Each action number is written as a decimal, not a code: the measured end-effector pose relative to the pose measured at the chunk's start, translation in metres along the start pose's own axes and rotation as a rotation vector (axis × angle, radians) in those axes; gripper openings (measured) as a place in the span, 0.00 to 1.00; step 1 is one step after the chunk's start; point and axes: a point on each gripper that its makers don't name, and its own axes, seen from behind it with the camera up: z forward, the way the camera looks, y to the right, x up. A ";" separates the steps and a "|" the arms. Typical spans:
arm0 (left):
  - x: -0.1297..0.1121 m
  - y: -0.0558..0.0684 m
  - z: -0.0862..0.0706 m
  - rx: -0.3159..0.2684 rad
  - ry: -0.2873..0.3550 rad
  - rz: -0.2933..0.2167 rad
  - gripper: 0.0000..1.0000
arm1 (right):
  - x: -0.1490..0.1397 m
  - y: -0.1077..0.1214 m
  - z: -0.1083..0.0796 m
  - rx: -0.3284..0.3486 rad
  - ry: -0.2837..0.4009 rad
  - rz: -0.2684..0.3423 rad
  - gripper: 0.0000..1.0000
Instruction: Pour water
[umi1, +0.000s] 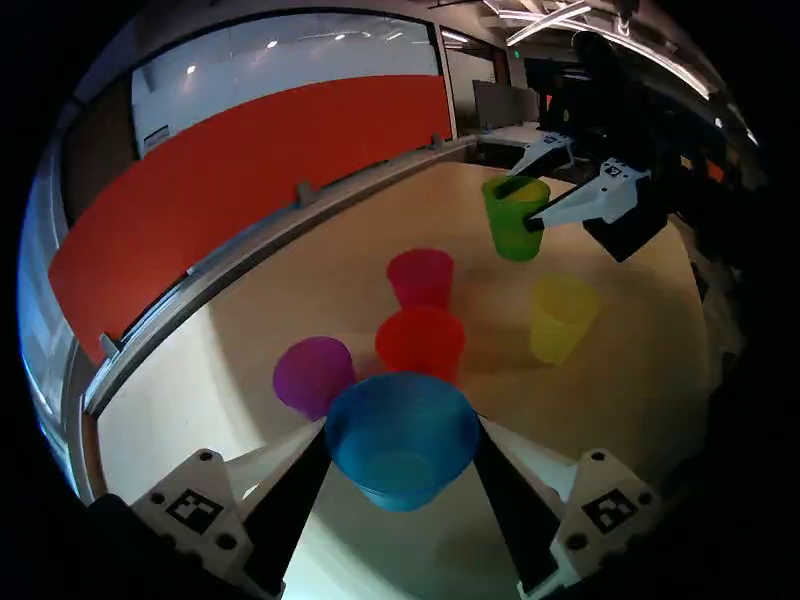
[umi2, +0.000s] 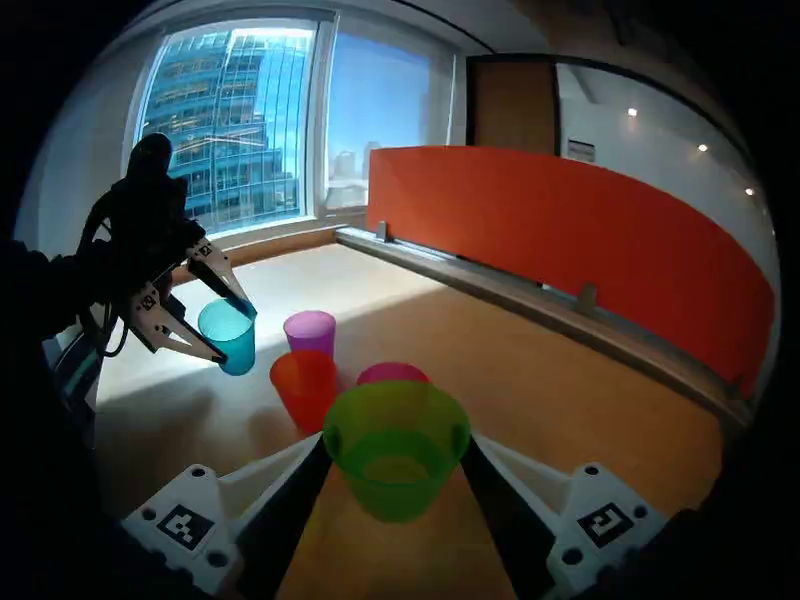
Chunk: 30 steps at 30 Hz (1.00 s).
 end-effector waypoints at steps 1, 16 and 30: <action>-0.002 0.001 0.002 -0.004 -0.007 -0.004 0.89 | -0.002 0.000 0.001 0.002 -0.007 -0.003 0.91; -0.025 0.003 0.025 -0.037 -0.058 -0.043 0.90 | -0.017 0.005 0.010 0.004 -0.058 -0.009 0.91; -0.035 0.002 0.033 -0.047 -0.048 -0.075 0.90 | -0.031 0.007 0.020 0.004 -0.087 0.004 0.91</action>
